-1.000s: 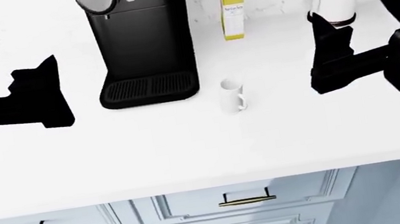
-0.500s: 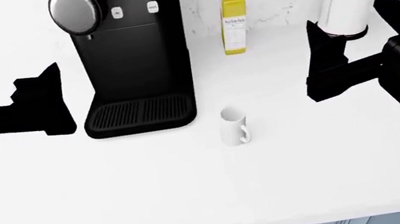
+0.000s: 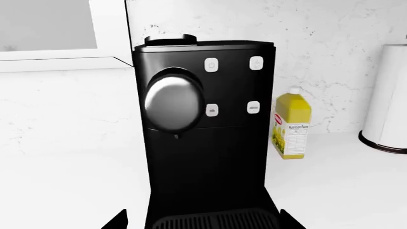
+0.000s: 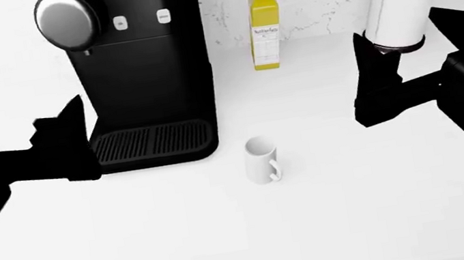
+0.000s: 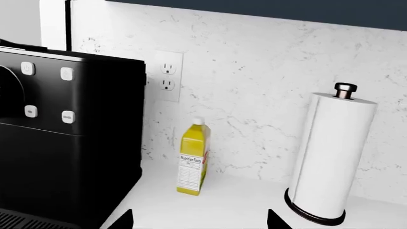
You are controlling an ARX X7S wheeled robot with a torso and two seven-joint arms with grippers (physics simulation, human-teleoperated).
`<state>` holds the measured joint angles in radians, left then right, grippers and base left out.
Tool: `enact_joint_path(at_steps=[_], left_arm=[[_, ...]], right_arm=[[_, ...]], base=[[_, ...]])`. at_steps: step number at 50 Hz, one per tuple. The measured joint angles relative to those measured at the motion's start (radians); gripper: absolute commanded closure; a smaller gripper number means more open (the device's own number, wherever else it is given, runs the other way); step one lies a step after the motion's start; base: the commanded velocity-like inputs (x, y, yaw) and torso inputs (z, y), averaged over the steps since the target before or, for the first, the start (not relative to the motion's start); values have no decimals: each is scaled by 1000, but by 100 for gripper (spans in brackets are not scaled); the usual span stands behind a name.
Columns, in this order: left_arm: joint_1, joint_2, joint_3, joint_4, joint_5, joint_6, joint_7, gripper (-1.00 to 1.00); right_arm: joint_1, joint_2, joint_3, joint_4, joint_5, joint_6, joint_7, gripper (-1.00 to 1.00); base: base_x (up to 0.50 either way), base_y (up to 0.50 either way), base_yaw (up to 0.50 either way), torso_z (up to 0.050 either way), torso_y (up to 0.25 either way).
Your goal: A wet mug is on the counter and needs to be dried. Pick it up and place it upside down in the open cabinet.
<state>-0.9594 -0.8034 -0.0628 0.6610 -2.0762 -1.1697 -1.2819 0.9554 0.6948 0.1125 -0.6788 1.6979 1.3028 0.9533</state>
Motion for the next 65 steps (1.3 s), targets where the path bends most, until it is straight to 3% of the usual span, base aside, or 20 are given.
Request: enact_joint_path(at_steps=[40,65], left_arm=[[-15,-30,37,10,-11,28,-3,-100],[49,-43,7,44,-8,56,7,-100]], right_arm=[[42,40,-56,6,49,-20,36,-100],[-68,17,-55,-34,-34,-34,-44,-100]], base=[[113,-60,0,0,0],[21,-2,0,0,0]])
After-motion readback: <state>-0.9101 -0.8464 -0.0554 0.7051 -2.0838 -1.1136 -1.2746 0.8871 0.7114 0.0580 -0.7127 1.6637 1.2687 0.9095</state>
